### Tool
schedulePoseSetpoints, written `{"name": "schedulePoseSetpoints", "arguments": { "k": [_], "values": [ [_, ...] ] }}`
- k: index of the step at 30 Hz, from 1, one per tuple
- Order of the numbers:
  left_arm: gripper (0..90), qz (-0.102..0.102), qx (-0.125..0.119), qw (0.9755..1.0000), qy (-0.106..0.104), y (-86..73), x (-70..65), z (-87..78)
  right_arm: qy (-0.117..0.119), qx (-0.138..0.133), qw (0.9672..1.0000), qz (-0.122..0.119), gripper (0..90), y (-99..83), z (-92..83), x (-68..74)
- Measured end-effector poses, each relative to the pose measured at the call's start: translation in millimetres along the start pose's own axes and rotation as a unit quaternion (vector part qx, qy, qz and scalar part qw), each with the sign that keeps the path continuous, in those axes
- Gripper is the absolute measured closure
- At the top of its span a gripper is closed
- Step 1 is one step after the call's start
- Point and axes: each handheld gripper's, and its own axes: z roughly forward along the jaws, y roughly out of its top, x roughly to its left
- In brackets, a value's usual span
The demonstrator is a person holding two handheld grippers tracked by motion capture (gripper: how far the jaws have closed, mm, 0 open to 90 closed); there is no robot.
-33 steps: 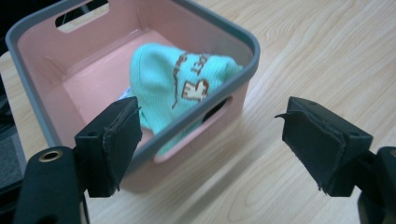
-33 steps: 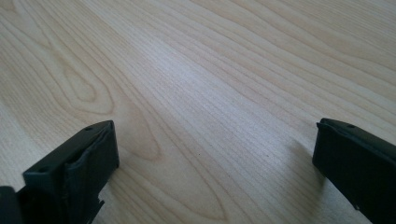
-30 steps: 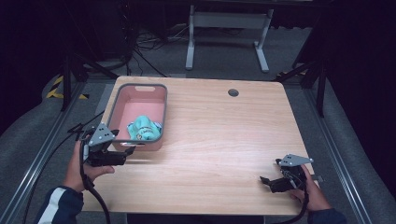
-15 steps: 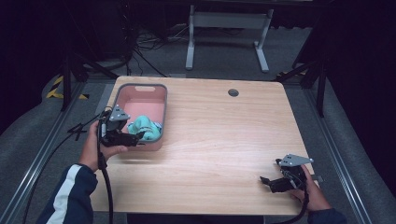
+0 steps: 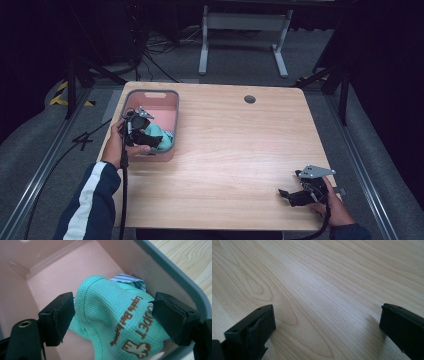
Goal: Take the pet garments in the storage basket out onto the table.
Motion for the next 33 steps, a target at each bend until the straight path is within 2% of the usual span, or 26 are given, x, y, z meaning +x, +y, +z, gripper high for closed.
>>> {"name": "schedulePoseSetpoints", "arguments": {
  "k": [4,6,7,11,14,16,19,22,23,24,25,26,27,29,30,33],
  "values": [
    [18.9,0.001,0.016,0.9999,0.004,4.9,-0.2,6.0,0.000,0.000,1.0000,0.000,0.5,0.0,0.0,0.0],
    [19.3,-0.008,0.026,0.9996,0.003,6.8,-2.4,10.6,0.000,0.000,1.0000,0.000,0.5,0.0,0.0,0.0],
    [20.8,-0.002,0.037,0.9992,0.013,8.5,-3.0,13.2,0.000,0.000,1.0000,0.000,0.5,0.0,0.0,0.0],
    [22.0,-0.013,0.047,0.9986,0.021,9.5,-5.1,15.7,0.000,0.000,1.0000,0.000,0.5,0.0,0.0,0.0],
    [23.4,-0.017,0.065,0.9973,0.031,9.1,-4.3,18.6,0.000,0.000,1.0000,0.000,0.5,-0.1,-0.1,0.0],
    [23.3,-0.031,0.077,0.9960,0.032,7.9,-2.9,21.5,0.000,0.000,1.0000,0.000,0.5,-0.1,-0.1,0.0],
    [24.2,-0.037,0.085,0.9955,0.020,6.8,-0.6,24.1,0.000,0.000,1.0000,0.000,0.5,-0.1,-0.1,0.0],
    [36.6,-0.043,0.086,0.9954,0.002,5.9,0.6,25.2,0.000,0.000,1.0000,0.000,0.5,-0.1,-0.1,0.0],
    [39.9,-0.043,0.086,0.9954,0.002,5.9,0.6,25.2,0.000,0.000,1.0000,0.000,0.5,-0.1,-0.1,0.0],
    [39.9,-0.043,0.084,0.9955,-0.004,5.8,1.4,25.2,0.000,0.000,1.0000,0.000,0.5,-0.1,-0.1,0.0],
    [49.6,-0.050,0.088,0.9948,-0.012,5.8,2.1,25.3,0.000,0.000,1.0000,0.000,0.5,-0.1,-0.1,0.0],
    [53.7,-0.050,0.088,0.9948,-0.012,5.8,2.1,25.3,0.000,0.000,1.0000,0.000,0.5,-0.1,-0.1,0.0],
    [53.7,-0.041,0.086,0.9953,-0.017,6.2,2.7,25.6,0.000,0.000,1.0000,0.000,0.5,-0.1,-0.1,0.0],
    [66.4,-0.034,0.086,0.9955,-0.019,6.5,1.7,25.3,0.000,0.000,1.0000,0.000,0.5,-0.1,-0.1,0.0],
    [66.4,-0.030,0.083,0.9959,-0.020,6.7,1.0,24.7,0.000,0.000,1.0000,0.000,0.5,-0.1,-0.1,0.0],
    [75.9,-0.010,0.077,0.9968,-0.019,8.6,-0.9,22.2,0.000,0.000,1.0000,0.000,0.5,-0.1,-0.1,0.0]
  ]
}}
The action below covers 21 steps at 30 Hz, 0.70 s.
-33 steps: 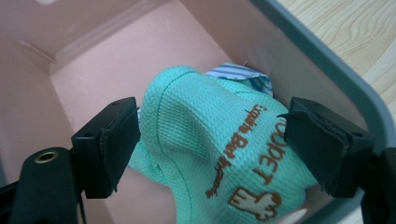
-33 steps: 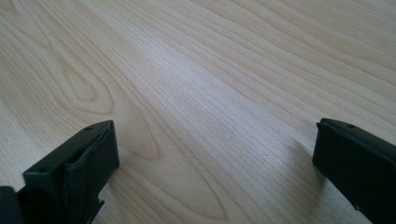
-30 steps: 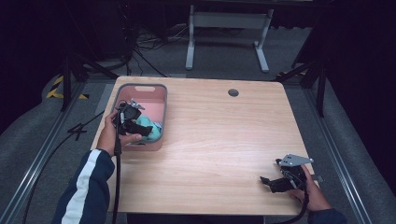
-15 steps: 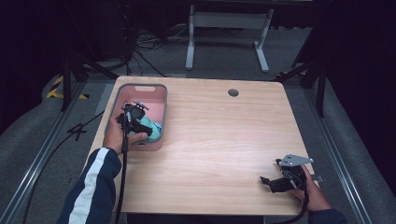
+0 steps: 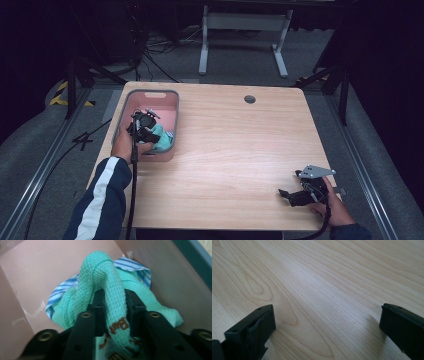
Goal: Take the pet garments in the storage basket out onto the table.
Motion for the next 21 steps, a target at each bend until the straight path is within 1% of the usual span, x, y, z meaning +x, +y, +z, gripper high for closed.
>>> {"name": "schedulePoseSetpoints", "arguments": {
  "k": [2,3,4,5,7,8,9,11,12,14,15,16,17,19,21],
  "values": [
    [76.8,0.002,-0.004,1.0000,0.000,0.3,-0.2,-1.2,0.000,0.000,1.0000,0.000,0.5,0.0,0.0,0.0],
    [78.4,0.008,-0.006,0.9999,0.002,0.5,-0.3,-2.6,0.000,0.000,1.0000,0.000,0.5,0.0,0.0,0.0],
    [80.0,0.011,-0.015,0.9998,0.004,0.7,-0.1,-6.4,0.000,0.000,1.0000,0.000,0.5,0.0,0.0,0.0],
    [80.5,0.011,-0.015,0.9998,0.004,0.7,-0.1,-6.4,0.000,0.000,1.0000,0.000,0.5,0.0,0.0,0.0],
    [80.9,0.014,-0.026,0.9996,0.003,0.9,0.9,-10.6,0.000,0.000,1.0000,0.000,0.5,0.0,0.0,0.0],
    [81.1,0.018,-0.037,0.9992,0.002,0.8,2.1,-15.8,0.000,0.000,1.0000,0.000,0.5,0.0,0.0,0.0],
    [81.3,0.024,-0.042,0.9988,0.007,0.7,2.3,-18.5,0.000,0.000,1.0000,0.000,0.5,0.0,0.0,0.0],
    [81.6,0.023,-0.043,0.9988,0.007,0.6,2.6,-20.5,0.000,0.000,1.0000,0.000,0.5,0.0,0.0,0.0],
    [81.6,0.023,-0.048,0.9986,0.006,0.3,3.4,-22.5,0.000,0.000,1.0000,0.000,0.5,0.0,0.0,0.0],
    [82.0,0.030,-0.058,0.9978,0.014,0.4,5.6,-27.4,0.000,0.000,1.0000,0.000,0.5,0.0,0.0,0.0],
    [82.1,0.030,-0.070,0.9970,0.014,0.6,7.4,-33.3,0.000,0.000,1.0000,0.000,0.5,0.0,0.0,0.0],
    [82.3,0.030,-0.070,0.9970,0.014,0.6,7.4,-33.3,0.000,0.000,1.0000,0.000,0.5,0.0,0.0,0.0],
    [82.3,0.030,-0.080,0.9962,0.015,1.2,8.2,-38.2,0.000,0.000,1.0000,0.000,0.5,0.0,0.0,0.0],
    [82.3,0.033,-0.083,0.9958,0.019,2.0,9.0,-41.2,0.000,0.000,1.0000,0.000,0.5,0.0,0.0,0.0],
    [82.5,0.030,-0.094,0.9950,0.013,3.1,9.4,-48.2,0.000,0.000,1.0000,0.000,0.5,0.0,0.0,0.0]
  ]
}}
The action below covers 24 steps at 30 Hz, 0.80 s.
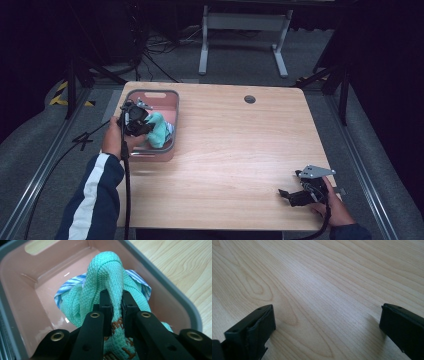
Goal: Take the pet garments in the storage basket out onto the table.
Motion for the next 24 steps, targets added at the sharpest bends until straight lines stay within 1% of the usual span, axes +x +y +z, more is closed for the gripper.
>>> {"name": "schedulePoseSetpoints", "arguments": {
  "k": [7,8,9,12,16,17,18,21,23,24],
  "values": [
    [82.8,0.002,-0.016,0.9999,0.004,5.9,-0.1,-11.6,0.000,0.000,1.0000,0.000,0.5,0.0,0.0,0.0],
    [82.8,0.007,-0.019,0.9998,0.006,6.9,0.1,-12.9,0.000,0.000,1.0000,0.000,0.5,0.0,0.0,0.0],
    [82.8,0.006,-0.017,0.9998,0.003,7.6,-0.7,-14.8,0.000,0.000,1.0000,0.000,0.5,0.0,0.0,0.0],
    [82.9,0.009,-0.026,0.9996,0.006,10.4,-0.4,-20.6,0.000,0.000,1.0000,0.000,0.5,0.0,0.0,0.0],
    [83.2,0.009,-0.035,0.9993,0.005,13.4,-0.7,-28.5,0.000,0.000,1.0000,0.000,0.5,0.0,0.0,0.0],
    [83.4,0.011,-0.041,0.9991,0.003,15.3,-2.2,-33.4,0.000,0.000,1.0000,0.000,0.6,0.0,0.0,0.0],
    [83.4,0.011,-0.041,0.9991,0.003,15.3,-2.2,-33.4,0.000,0.000,1.0000,0.000,0.6,0.0,0.0,0.0],
    [83.6,0.022,-0.048,0.9986,0.004,19.8,-4.8,-40.6,0.000,0.000,1.0000,0.000,0.5,0.0,0.0,0.0],
    [83.8,0.026,-0.061,0.9978,-0.003,23.9,-10.5,-47.6,0.000,0.000,1.0000,0.000,0.5,0.0,0.0,0.0],
    [83.9,0.026,-0.061,0.9978,-0.003,23.9,-10.5,-47.6,0.000,0.000,1.0000,0.000,0.5,0.0,0.0,0.0]
  ]
}}
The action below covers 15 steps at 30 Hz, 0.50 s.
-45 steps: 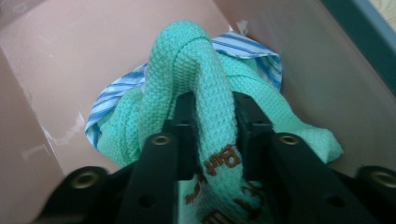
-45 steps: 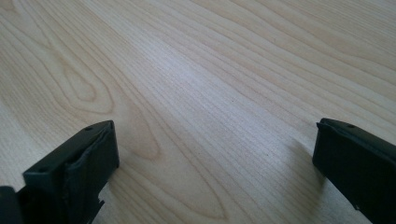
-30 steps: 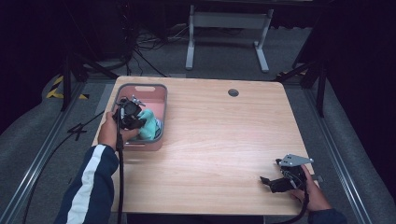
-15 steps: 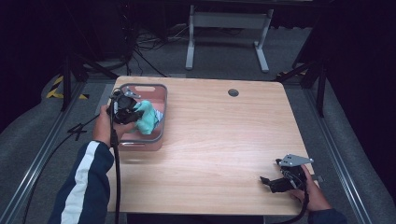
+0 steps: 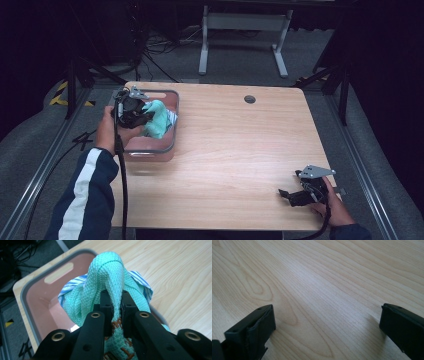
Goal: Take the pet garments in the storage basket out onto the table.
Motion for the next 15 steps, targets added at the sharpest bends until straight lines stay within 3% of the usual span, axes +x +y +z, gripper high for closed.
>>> {"name": "schedulePoseSetpoints", "arguments": {
  "k": [7,15],
  "values": [
    [84.1,0.023,-0.024,0.9992,-0.020,15.0,-18.2,-11.2,0.000,0.000,1.0000,0.000,0.5,0.0,0.0,0.0],
    [84.3,0.059,-0.041,0.9964,-0.044,32.0,-43.8,-15.1,0.000,0.000,1.0000,0.000,0.5,0.0,0.0,0.0]
  ]
}}
